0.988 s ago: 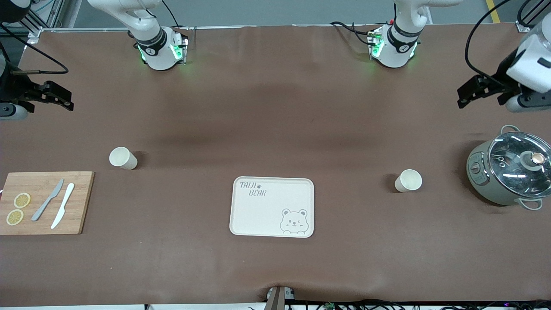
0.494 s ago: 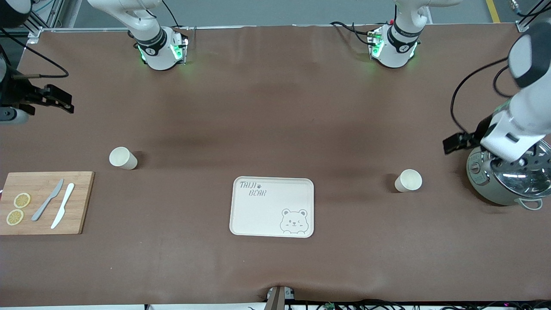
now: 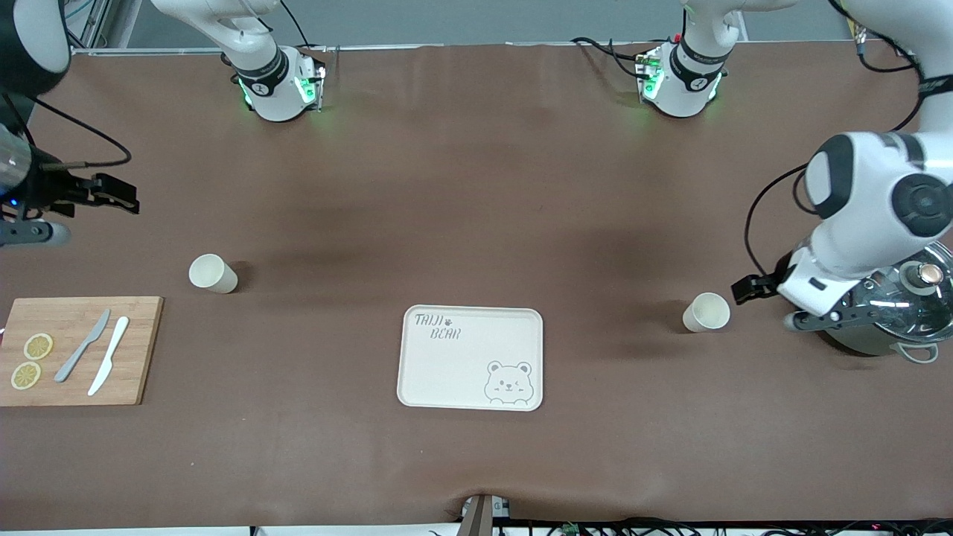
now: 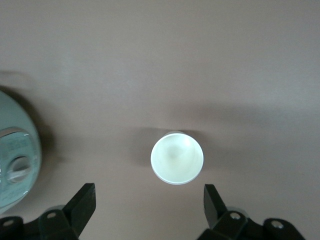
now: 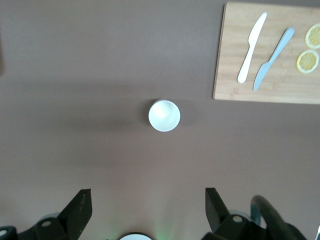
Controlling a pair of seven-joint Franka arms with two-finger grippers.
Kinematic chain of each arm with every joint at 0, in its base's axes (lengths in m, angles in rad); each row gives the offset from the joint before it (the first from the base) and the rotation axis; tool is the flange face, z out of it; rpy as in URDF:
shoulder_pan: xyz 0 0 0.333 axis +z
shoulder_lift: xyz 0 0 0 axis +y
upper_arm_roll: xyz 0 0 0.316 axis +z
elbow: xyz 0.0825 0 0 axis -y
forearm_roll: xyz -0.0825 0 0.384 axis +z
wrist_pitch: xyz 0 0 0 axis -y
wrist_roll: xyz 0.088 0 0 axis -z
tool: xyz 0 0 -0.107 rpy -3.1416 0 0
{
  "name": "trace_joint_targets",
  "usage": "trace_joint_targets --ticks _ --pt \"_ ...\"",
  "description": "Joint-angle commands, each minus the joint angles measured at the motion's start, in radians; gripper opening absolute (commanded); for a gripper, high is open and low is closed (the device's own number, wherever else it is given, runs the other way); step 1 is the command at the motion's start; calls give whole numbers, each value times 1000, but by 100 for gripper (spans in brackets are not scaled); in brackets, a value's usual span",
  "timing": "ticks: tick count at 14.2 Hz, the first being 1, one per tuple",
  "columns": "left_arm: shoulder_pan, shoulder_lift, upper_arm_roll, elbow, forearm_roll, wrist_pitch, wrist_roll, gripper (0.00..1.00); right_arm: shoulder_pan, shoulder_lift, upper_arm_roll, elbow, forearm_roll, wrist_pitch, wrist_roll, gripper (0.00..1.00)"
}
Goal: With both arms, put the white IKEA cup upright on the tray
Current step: 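Reach the right gripper to one cup while the left gripper reaches the other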
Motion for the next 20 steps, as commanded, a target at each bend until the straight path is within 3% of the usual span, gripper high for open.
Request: trace_joint_targets --ticks 1,11,13,15,16,20 --pt "6 18 -7 -84 -36 121 2 81 -57 48 3 -42 -9 31 0 100" --pt "29 157 -9 -92 -36 259 2 63 -104 29 3 -433 0 428 60 100" --pt "37 174 -9 -96 -36 277 2 47 -117 31 3 -513 0 530 60 100" --pt "35 184 -9 -96 -37 279 -1 11 -115 31 3 -586 0 634 60 100" --pt "35 184 -9 -95 -39 279 -1 2 -116 31 3 -593 0 651 60 100" --pt "26 184 -35 -80 -44 279 -1 0 -126 65 3 -614 0 731 60 100"
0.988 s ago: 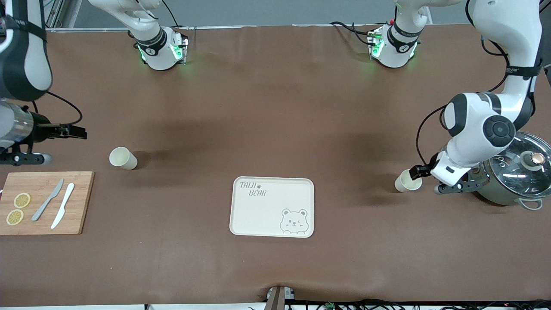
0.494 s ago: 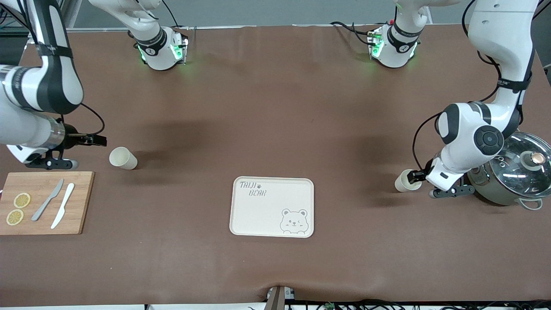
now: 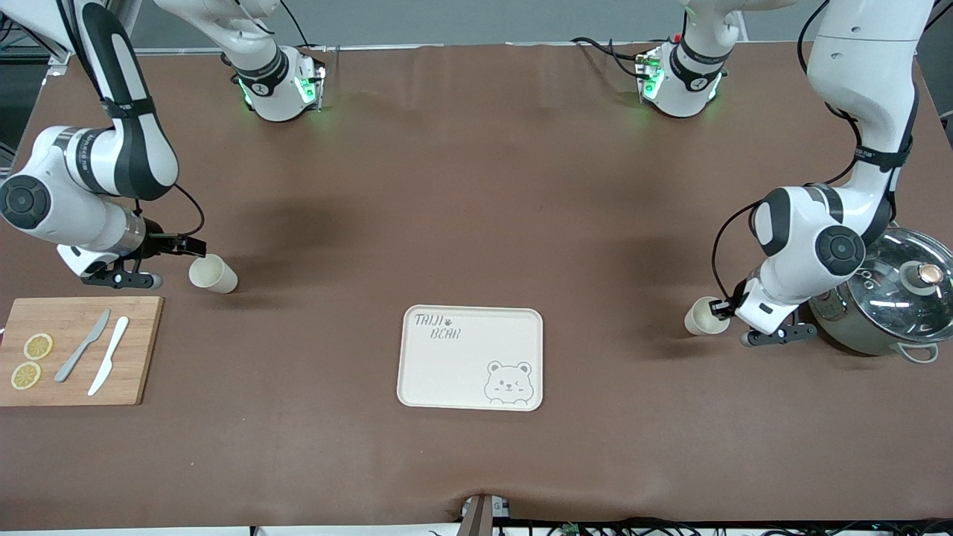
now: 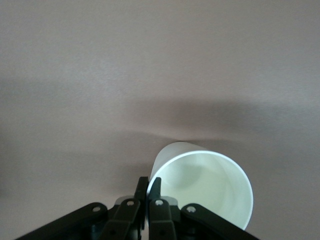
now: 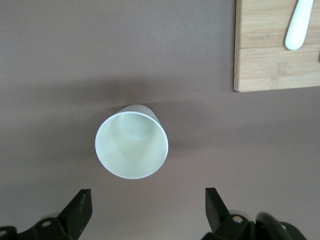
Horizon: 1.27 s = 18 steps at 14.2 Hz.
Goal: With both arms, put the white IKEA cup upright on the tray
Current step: 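Grasp the cup rim with the left gripper while the right gripper grasps its cup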
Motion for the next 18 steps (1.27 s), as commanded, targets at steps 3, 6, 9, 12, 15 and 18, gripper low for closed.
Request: trace_joint_targets --ticks 3,6,9,12,15,18 --pt "-27 -2 -48 67 -20 6 -105 0 -29 32 11 -41 1 111 13 82" --pt "-110 34 -52 168 -20 0 -247 0 -43 66 11 -55 1 159 13 65" --pt "-181 106 -51 326 -18 -78 -330 0 -44 107 11 -63 1 231 13 61" --pt "-261 178 -49 487 -9 -207 -471 0 -43 121 13 -63 1 245 13 14" --pt "-311 227 -51 556 -16 -220 -605 0 -38 120 13 -60 1 228 2 0" --pt "-379 297 -49 645 -18 -218 -774 0 -20 110 18 -12 1 148 9 0"
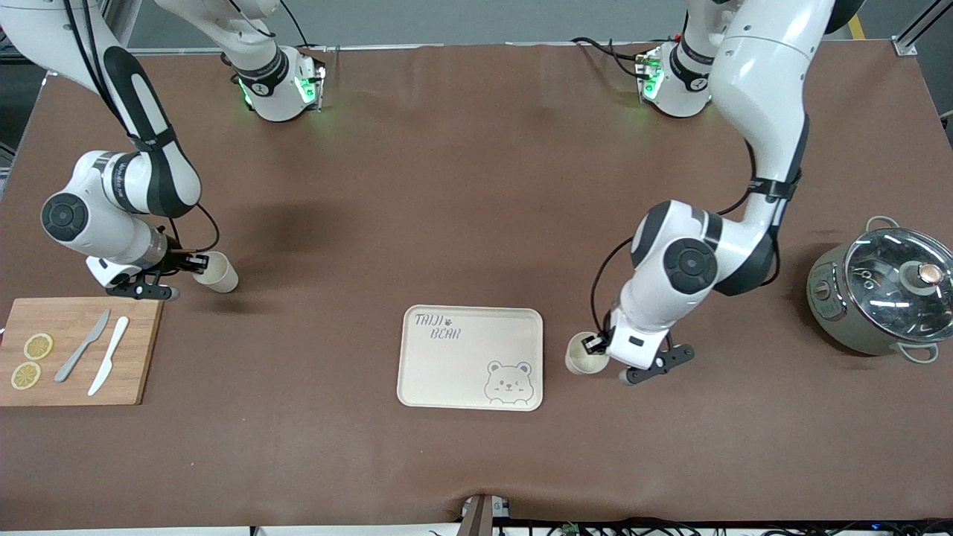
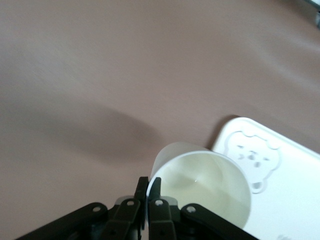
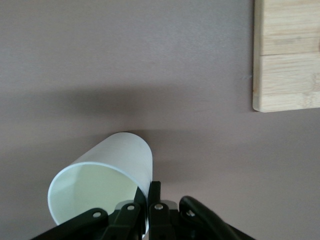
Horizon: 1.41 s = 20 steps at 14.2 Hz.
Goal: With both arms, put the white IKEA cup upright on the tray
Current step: 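Carry the cup onto the tray with the left gripper while the right gripper lifts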
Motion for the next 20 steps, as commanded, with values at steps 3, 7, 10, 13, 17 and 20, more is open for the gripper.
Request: trace_joint_targets --ticks 3,7,10,13,17,20 --pt "-100 129 16 156 -14 -16 -177 0 32 -17 9 169 31 -288 11 0" --pt "-142 165 18 154 -13 -6 -211 0 94 -14 9 373 88 -545 83 0" --pt "-157 165 16 146 -12 -6 -215 34 185 -12 9 479 91 -635 229 0" --pt "-160 154 18 142 0 -7 -275 100 269 21 9 568 133 -639 382 0" --pt "-125 58 35 142 41 -73 -268 100 386 136 8 729 183 -639 638 0" --pt "-58 -42 33 140 66 -163 -229 100 475 268 9 868 215 -623 882 0"
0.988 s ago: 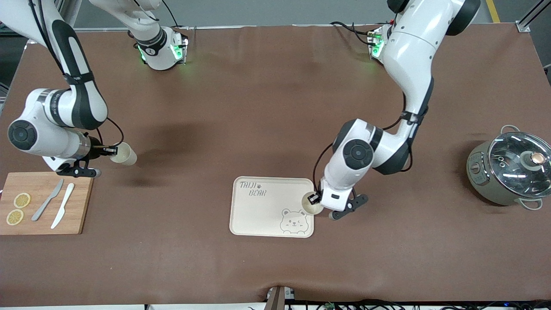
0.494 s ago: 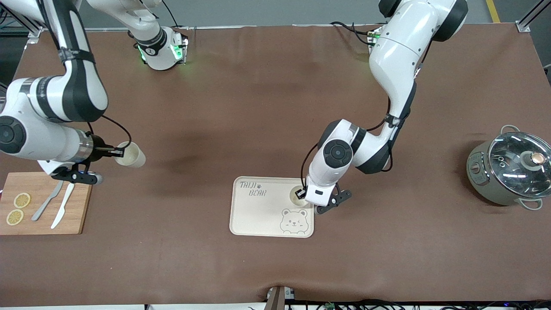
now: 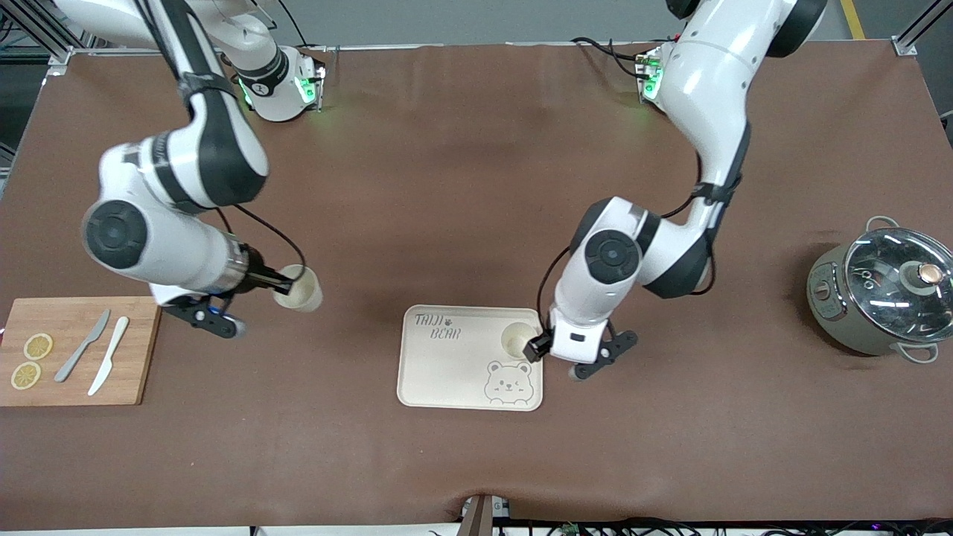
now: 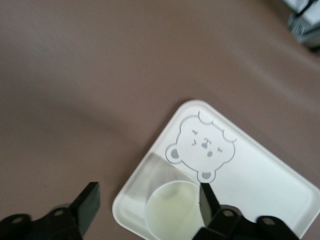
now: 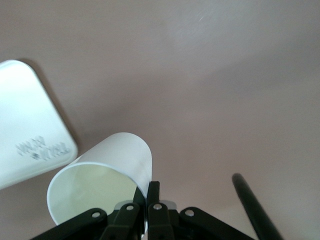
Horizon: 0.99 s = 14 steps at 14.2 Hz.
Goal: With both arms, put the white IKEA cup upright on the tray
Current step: 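Release the cup on the tray while the right gripper carries its cup over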
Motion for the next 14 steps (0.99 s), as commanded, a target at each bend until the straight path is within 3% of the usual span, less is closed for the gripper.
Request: trace_joint_targets --ticks 1,3,9,14 --pt "74 -125 -2 -27 29 -102 74 100 80 182 -10 222 28 -5 196 0" --pt "126 -186 -4 -32 28 -193 165 100 116 247 -10 297 31 13 270 0" --pt "252 -285 -10 -32 12 -328 384 100 193 353 -10 297 54 267 424 0" --pt "301 -326 -7 -30 8 -379 420 100 229 413 -10 288 63 320 496 0"
